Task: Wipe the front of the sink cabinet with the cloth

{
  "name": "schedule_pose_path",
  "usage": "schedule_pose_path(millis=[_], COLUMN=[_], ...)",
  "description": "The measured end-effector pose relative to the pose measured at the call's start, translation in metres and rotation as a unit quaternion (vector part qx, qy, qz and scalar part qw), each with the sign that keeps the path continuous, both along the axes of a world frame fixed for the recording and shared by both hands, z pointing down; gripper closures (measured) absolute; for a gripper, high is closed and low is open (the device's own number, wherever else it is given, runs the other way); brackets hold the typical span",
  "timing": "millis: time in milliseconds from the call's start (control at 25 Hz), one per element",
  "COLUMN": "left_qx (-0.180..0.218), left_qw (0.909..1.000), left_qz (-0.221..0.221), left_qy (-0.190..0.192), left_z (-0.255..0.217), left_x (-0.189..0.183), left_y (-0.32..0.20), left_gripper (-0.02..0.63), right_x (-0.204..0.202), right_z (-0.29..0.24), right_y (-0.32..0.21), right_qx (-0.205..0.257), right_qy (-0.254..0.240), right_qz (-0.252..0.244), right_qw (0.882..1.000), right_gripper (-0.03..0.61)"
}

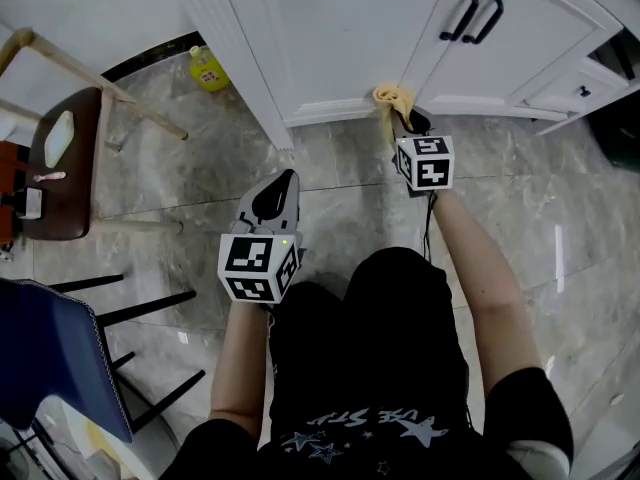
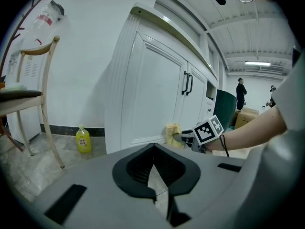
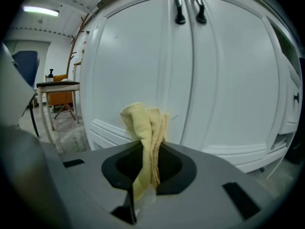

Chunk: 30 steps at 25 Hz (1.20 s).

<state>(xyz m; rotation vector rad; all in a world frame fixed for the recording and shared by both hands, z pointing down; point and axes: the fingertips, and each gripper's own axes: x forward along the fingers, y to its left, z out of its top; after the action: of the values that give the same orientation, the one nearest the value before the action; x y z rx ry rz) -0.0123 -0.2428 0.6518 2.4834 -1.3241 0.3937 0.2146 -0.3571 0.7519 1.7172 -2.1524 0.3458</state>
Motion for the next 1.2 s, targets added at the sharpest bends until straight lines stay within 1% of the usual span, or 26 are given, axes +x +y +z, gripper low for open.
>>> schedule_pose_path(millis=[200,280,320,400,440,600,680,760,840,920,1000,1080,1200], left_qx=[-0.003,-0.004,-0.002,0.003,0.003,-0.001,0.0,0.01,0.025,0.039,0.053,0.043,0.018], left_qw=[0.9998,0.9994,0.9988,0.9968,0.996,0.9956,0.996,0.9958,0.9937,0.9902,0.9886,0.9915,0.9952], left_qz=[0.019,0.024,0.026,0.033,0.035,0.026,0.019,0.019,0.033,0.058,0.07,0.058,0.029], left_qy=[-0.009,-0.026,-0.041,-0.073,-0.082,-0.09,-0.087,-0.089,-0.105,-0.121,-0.122,-0.108,-0.092], left_z=[-0.006,-0.01,-0.012,-0.014,-0.015,-0.019,-0.023,-0.04,-0.068,-0.104,-0.141,-0.166,-0.189], left_x=[0.017,0.022,0.025,0.03,0.032,0.038,0.04,0.043,0.047,0.052,0.054,0.051,0.043], left_y=[0.005,0.008,0.012,0.024,0.032,0.068,0.086,0.093,0.093,0.093,0.088,0.085,0.091], left_gripper=[0.597,0.597,0.598,0.598,0.597,0.597,0.597,0.597,0.597,0.597,0.597,0.598,0.597], right_x=[0.039,0.052,0.057,0.062,0.065,0.08,0.092,0.107,0.122,0.133,0.138,0.143,0.146], right_z=[-0.003,-0.012,-0.017,-0.033,-0.042,-0.085,-0.101,-0.118,-0.139,-0.16,-0.186,-0.206,-0.22], right_y=[0.011,0.02,0.028,0.047,0.057,0.097,0.111,0.118,0.121,0.127,0.131,0.139,0.161], right_qx=[0.004,0.007,0.009,0.016,0.023,0.066,0.078,0.081,0.075,0.061,0.057,0.054,0.036], right_qy=[-0.009,-0.019,-0.021,-0.019,-0.016,0.004,0.005,-0.002,-0.018,-0.036,-0.052,-0.072,-0.111], right_qz=[0.044,0.061,0.064,0.051,0.039,-0.027,-0.058,-0.066,-0.047,-0.026,-0.01,0.013,0.054], right_qw=[0.999,0.998,0.998,0.998,0.999,0.997,0.995,0.994,0.996,0.997,0.997,0.996,0.992], right_gripper=[0.515,0.515,0.515,0.515,0.515,0.515,0.515,0.515,0.515,0.515,0.515,0.515,0.515])
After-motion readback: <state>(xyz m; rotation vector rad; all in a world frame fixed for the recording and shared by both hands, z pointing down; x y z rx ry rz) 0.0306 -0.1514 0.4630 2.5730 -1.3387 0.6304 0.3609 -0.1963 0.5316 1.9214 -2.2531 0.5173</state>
